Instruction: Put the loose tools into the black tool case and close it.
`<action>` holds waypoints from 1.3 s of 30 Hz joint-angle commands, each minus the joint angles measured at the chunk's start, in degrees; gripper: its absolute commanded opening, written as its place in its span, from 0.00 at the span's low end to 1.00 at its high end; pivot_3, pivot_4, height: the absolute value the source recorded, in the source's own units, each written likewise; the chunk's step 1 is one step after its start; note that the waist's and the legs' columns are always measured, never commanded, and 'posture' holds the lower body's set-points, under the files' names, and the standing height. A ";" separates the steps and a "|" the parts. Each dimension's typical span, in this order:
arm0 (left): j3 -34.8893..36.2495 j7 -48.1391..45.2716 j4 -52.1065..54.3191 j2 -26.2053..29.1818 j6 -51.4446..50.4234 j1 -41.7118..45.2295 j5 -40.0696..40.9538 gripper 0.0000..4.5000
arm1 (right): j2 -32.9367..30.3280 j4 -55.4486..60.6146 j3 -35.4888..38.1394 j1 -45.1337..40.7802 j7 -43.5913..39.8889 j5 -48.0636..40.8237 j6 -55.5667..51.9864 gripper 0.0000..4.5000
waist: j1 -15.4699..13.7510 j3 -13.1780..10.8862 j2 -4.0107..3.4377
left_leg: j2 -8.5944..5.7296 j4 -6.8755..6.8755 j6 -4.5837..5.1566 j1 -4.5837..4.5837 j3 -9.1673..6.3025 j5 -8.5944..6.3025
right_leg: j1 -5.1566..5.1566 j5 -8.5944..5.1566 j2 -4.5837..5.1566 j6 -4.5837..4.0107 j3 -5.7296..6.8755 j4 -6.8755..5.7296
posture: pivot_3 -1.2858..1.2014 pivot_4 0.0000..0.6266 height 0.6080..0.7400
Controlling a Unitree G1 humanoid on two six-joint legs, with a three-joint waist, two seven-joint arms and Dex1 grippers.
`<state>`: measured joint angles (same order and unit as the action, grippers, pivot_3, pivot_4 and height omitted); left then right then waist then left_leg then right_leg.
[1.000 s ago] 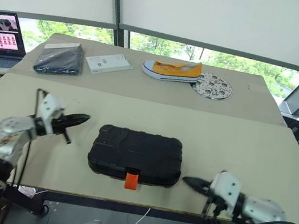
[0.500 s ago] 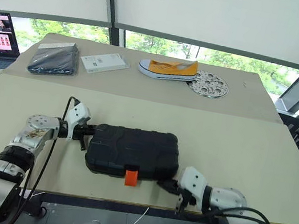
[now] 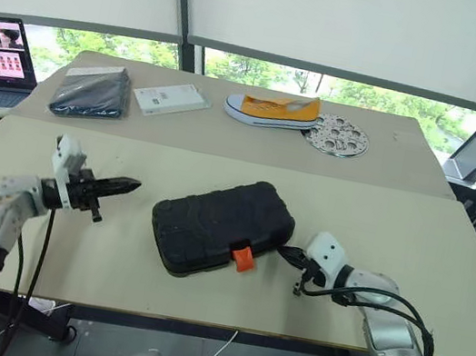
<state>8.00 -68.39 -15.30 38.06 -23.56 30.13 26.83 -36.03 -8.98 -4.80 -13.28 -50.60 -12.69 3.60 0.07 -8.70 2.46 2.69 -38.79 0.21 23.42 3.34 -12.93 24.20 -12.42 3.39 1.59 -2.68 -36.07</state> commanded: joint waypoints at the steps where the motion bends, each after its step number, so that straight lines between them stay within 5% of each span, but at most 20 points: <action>1: -6.25 0.20 7.58 -3.34 -6.94 3.21 1.91 0.00 | 0.60 5.24 4.14 3.35 0.37 -3.31 0.53 0.00 | -0.24 0.00 0.00 | -0.02 0.00 0.00 0.00 0.00 0.00 | -0.02 -0.01 0.01 0.02 0.00 0.00 | 0.52 0.24 1.00; 5: -14.74 1.36 10.48 -8.52 -7.70 6.18 -2.10 0.00 | 1.57 11.43 5.45 8.22 -0.85 -5.80 1.47 0.00 | -0.21 0.00 0.00 | -0.03 0.00 0.00 0.01 -0.01 0.00 | 0.00 -0.01 -0.03 0.03 -0.02 0.00 | 0.52 0.24 1.00; 13: -31.02 2.72 1.95 -9.47 1.21 4.96 -18.75 0.00 | 2.89 20.90 2.11 10.99 -1.76 -7.93 -3.40 0.00 | 0.88 0.26 -0.15 | 0.04 0.08 0.00 -0.46 -0.03 0.00 | -0.24 -0.20 -0.26 0.30 -0.27 -0.07 | 0.52 0.24 1.00; 39: -27.50 4.71 0.46 -11.99 -0.71 4.26 -17.91 0.00 | 12.85 9.36 -4.90 2.62 1.61 -0.41 -4.74 0.00 | 0.71 0.58 -0.35 | 0.05 0.19 -0.01 -1.14 0.00 -0.01 | -0.90 -0.58 -0.18 -0.08 -0.28 -0.02 | 0.52 0.24 1.00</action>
<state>-17.22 -64.86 -10.81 26.10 -21.61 37.09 11.58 -24.75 -1.75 -11.15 -8.71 -49.66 -10.38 -1.67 0.78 -8.12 2.11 2.74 -38.60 0.20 22.27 3.33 -12.95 23.30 -13.00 3.21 1.51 -2.95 -36.09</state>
